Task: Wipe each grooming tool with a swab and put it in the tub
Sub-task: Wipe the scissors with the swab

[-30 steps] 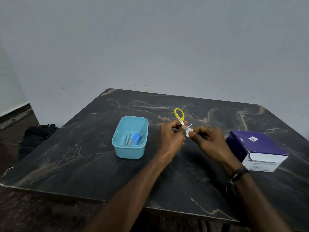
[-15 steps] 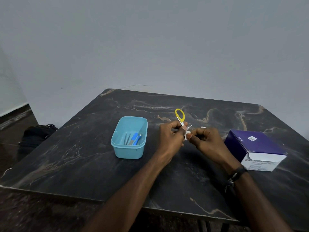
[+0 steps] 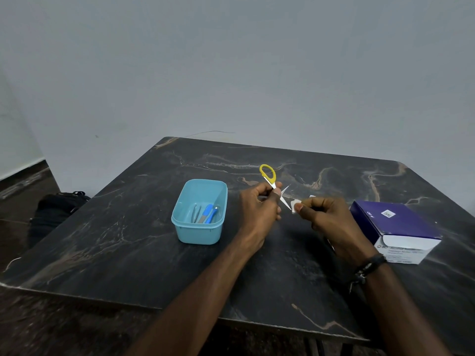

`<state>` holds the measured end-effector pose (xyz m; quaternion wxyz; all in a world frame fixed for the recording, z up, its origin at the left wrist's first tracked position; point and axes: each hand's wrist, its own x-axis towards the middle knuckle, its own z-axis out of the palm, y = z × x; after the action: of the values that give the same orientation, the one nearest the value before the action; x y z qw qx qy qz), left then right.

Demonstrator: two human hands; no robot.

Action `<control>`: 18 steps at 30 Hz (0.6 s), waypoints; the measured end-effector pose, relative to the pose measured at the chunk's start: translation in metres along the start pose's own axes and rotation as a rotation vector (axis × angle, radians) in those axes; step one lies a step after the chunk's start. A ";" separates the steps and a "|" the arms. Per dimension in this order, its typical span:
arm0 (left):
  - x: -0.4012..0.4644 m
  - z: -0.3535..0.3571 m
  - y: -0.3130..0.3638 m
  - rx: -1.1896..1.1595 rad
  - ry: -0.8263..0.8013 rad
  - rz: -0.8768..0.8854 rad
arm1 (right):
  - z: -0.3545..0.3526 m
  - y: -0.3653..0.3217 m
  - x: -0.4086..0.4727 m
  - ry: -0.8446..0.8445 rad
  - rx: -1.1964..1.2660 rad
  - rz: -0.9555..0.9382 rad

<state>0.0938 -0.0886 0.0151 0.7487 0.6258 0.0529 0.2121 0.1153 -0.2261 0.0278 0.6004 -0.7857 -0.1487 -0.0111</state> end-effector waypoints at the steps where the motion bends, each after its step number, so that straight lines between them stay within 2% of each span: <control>1: 0.000 0.000 0.000 0.000 0.000 0.000 | 0.000 -0.001 0.000 0.030 0.042 0.006; 4: -0.001 0.001 -0.002 0.028 -0.017 -0.003 | 0.001 -0.001 -0.001 0.085 0.137 0.037; 11: -0.004 0.007 -0.007 0.085 -0.099 -0.024 | 0.006 0.004 0.001 0.016 0.167 0.116; 18: -0.004 0.005 -0.006 0.082 -0.151 -0.045 | -0.004 0.003 0.006 0.191 0.294 0.150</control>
<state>0.0936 -0.0950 0.0093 0.7289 0.6687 0.0188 0.1452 0.1228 -0.2290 0.0275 0.7194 -0.6936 -0.0320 -0.0187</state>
